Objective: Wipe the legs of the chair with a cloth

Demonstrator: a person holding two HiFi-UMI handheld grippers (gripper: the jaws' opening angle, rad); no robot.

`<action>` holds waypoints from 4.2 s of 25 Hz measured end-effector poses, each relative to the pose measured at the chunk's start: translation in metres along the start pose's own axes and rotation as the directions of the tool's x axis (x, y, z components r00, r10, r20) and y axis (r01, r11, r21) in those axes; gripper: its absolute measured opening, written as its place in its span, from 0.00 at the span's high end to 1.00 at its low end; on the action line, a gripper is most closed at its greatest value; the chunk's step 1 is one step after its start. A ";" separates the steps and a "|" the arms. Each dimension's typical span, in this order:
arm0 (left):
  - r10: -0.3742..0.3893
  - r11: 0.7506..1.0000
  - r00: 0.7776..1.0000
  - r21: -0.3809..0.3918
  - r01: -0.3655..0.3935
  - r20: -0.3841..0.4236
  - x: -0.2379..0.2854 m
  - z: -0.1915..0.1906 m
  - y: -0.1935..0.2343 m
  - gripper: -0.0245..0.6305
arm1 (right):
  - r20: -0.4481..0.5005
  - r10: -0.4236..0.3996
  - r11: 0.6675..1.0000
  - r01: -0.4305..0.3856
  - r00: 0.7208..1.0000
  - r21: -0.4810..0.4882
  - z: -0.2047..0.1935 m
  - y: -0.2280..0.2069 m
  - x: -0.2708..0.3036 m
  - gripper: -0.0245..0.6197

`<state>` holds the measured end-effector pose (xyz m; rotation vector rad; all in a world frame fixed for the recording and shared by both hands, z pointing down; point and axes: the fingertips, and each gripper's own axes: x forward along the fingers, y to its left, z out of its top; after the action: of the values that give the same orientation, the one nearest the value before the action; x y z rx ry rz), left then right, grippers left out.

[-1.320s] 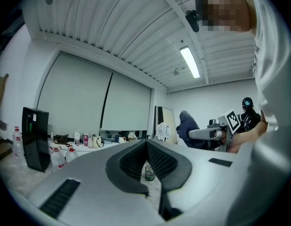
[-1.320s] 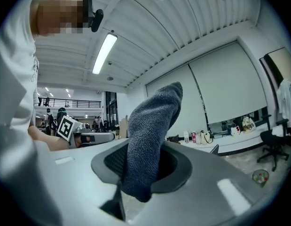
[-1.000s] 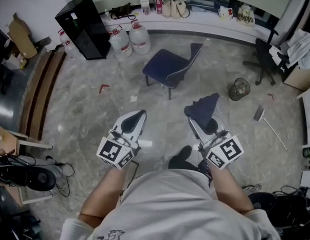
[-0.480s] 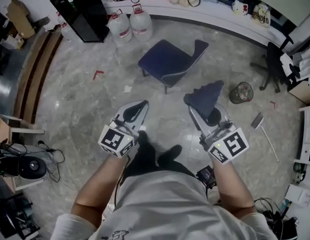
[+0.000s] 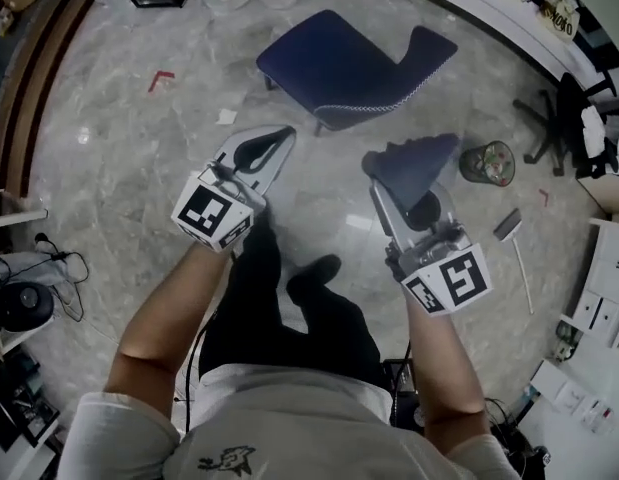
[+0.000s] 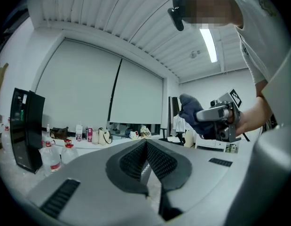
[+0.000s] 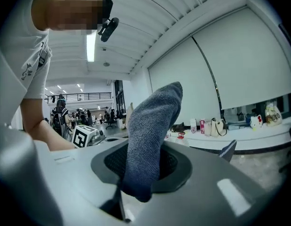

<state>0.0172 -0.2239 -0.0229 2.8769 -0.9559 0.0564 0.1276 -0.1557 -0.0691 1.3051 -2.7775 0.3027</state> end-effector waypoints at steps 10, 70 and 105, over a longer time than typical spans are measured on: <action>-0.031 0.999 0.999 0.033 0.030 0.039 0.102 -0.239 0.088 0.95 | -0.036 0.010 0.999 -0.009 0.999 0.034 -0.281 -0.085 0.097 0.80; -0.199 0.980 0.979 -0.008 0.199 -0.041 0.221 -0.562 0.182 0.95 | -0.470 -0.060 0.986 0.125 0.881 0.108 -0.889 -0.277 0.313 0.80; -0.178 0.983 0.983 0.027 0.180 -0.044 0.224 -0.564 0.183 0.95 | -0.611 0.040 0.951 0.157 0.791 0.266 -0.863 -0.268 0.312 0.80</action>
<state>0.0862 -0.4375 0.5696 2.9635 -0.6914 0.1152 0.1069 -0.3846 0.8583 1.0756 -2.1810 0.9913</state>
